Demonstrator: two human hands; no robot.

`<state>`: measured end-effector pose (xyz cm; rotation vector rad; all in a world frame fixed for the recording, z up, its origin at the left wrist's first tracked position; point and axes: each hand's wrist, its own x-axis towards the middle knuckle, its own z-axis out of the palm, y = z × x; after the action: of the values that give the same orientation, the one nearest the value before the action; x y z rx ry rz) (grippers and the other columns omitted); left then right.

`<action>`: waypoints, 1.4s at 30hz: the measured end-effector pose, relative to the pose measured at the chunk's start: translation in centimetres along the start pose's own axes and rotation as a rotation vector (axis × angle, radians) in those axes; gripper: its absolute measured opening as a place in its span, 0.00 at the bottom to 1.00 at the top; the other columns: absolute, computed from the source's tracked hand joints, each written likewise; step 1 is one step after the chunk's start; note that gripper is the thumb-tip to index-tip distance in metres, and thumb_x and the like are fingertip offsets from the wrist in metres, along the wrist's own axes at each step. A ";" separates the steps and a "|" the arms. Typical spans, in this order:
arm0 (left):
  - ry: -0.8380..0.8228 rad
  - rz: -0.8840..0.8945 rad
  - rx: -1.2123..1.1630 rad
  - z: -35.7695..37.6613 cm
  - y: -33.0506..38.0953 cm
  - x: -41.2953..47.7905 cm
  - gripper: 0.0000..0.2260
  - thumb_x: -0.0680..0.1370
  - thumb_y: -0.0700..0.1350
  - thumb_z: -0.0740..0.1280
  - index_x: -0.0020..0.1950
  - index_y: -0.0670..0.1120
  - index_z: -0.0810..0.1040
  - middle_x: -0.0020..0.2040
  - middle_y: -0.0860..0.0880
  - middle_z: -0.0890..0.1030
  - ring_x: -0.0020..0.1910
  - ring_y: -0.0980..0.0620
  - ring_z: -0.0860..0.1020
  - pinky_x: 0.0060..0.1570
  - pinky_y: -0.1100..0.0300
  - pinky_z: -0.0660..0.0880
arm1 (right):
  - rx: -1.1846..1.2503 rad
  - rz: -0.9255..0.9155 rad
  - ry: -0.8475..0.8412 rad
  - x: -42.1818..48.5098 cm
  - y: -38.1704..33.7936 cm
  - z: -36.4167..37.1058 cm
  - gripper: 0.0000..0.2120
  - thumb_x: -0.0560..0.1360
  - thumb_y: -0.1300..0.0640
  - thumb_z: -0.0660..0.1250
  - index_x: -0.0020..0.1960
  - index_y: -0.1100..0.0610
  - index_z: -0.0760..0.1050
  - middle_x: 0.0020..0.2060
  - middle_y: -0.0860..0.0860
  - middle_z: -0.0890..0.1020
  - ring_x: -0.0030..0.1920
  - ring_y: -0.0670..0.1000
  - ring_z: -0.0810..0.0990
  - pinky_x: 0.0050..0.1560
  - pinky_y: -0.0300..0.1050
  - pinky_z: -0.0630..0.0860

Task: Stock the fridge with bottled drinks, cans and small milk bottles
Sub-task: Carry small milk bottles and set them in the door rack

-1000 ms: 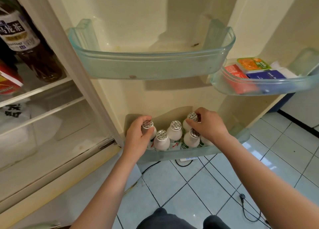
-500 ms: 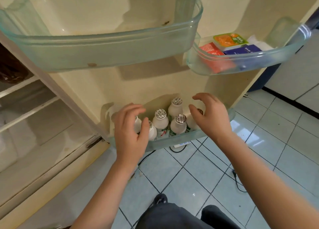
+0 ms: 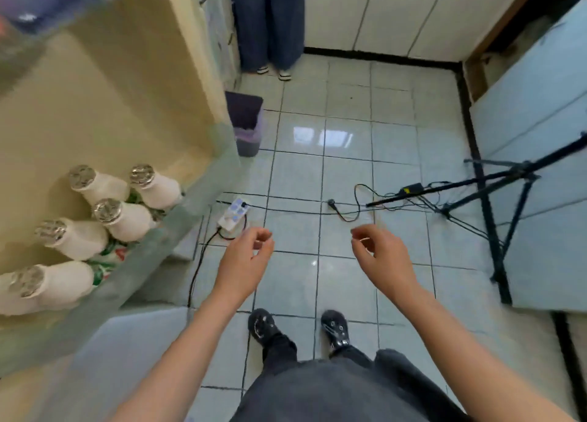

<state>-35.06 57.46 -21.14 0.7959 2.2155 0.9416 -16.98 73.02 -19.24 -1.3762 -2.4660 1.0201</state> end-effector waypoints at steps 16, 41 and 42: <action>-0.812 -0.337 0.450 29.3 4.8 -5.8 0.11 0.81 0.46 0.58 0.43 0.43 0.73 0.45 0.44 0.77 0.42 0.48 0.75 0.48 0.54 0.74 | 0.057 0.958 -0.366 -23.4 35.0 -7.3 0.14 0.78 0.51 0.59 0.61 0.54 0.73 0.60 0.52 0.78 0.60 0.52 0.75 0.53 0.39 0.69; -1.375 0.516 1.272 78.7 37.3 -9.7 0.08 0.80 0.48 0.59 0.45 0.47 0.74 0.55 0.42 0.80 0.56 0.45 0.77 0.50 0.58 0.69 | 1.015 1.764 0.473 -40.5 57.0 -20.9 0.08 0.79 0.57 0.61 0.52 0.59 0.76 0.43 0.51 0.81 0.43 0.47 0.79 0.48 0.42 0.76; -1.385 0.548 1.255 80.9 39.3 -10.2 0.08 0.80 0.49 0.59 0.49 0.46 0.74 0.56 0.43 0.80 0.56 0.45 0.77 0.50 0.58 0.69 | 1.008 1.760 0.521 -40.4 58.6 -22.9 0.09 0.79 0.57 0.60 0.53 0.60 0.76 0.43 0.51 0.81 0.43 0.48 0.80 0.49 0.43 0.77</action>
<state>40.26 105.97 -34.13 1.8333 1.0353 -0.8835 56.99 72.76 -30.12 -2.4891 0.2270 1.3265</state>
